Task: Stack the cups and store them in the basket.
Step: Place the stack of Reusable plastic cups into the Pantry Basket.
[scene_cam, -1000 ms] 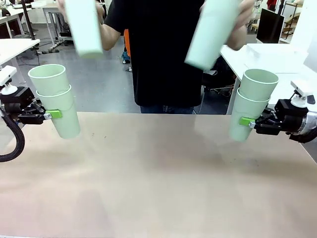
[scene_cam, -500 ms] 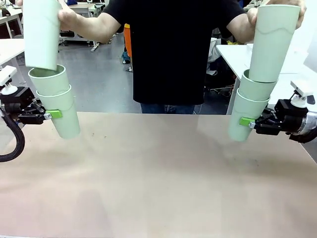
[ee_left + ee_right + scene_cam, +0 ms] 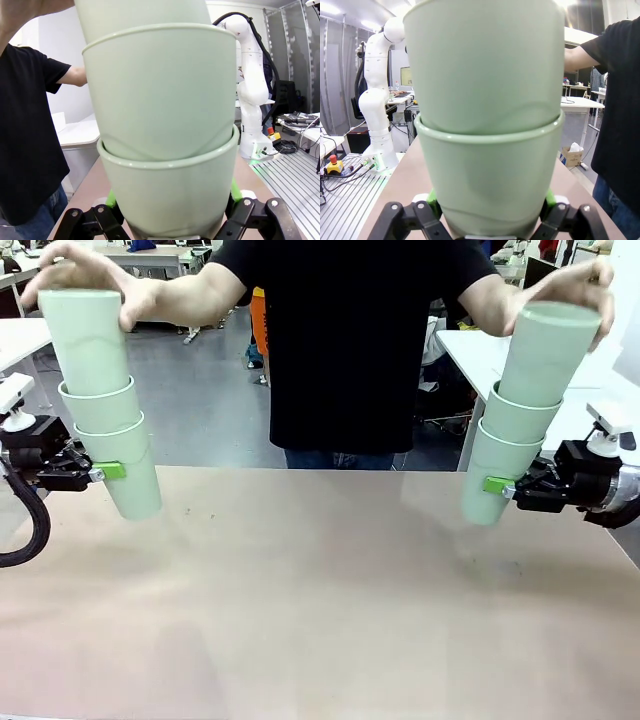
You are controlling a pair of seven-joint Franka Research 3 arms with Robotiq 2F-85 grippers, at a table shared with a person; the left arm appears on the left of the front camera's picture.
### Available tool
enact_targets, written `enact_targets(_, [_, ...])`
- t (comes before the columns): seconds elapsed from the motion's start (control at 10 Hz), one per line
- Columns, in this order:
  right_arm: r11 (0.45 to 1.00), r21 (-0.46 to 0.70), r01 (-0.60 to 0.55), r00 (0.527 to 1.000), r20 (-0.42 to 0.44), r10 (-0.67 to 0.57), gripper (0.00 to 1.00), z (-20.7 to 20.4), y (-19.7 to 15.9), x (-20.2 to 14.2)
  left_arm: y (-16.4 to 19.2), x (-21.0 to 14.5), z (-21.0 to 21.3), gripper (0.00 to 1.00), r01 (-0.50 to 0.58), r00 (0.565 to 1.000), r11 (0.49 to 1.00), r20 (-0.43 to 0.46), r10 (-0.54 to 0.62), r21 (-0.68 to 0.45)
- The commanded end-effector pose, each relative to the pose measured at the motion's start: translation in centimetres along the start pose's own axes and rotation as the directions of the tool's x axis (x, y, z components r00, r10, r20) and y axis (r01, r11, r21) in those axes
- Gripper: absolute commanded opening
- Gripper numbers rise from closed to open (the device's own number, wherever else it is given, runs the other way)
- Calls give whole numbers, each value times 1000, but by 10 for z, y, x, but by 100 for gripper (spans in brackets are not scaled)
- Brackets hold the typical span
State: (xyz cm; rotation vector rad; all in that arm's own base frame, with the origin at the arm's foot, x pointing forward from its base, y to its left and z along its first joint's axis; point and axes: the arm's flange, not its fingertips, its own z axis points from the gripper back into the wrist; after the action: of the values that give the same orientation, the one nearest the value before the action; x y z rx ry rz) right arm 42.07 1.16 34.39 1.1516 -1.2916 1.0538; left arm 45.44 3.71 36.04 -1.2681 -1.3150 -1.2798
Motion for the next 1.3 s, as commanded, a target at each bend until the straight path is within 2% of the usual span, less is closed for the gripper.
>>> enact_targets(0.0, [1000,-5,-8,1000,11,8,86,-1,-2,4,1,6,0,90,8,1000,1000,7,-8,0])
enact_targets(1.2, [1000,-5,-8,1000,11,8,86,-1,-2,4,1,6,0,90,8,1000,1000,7,-8,0])
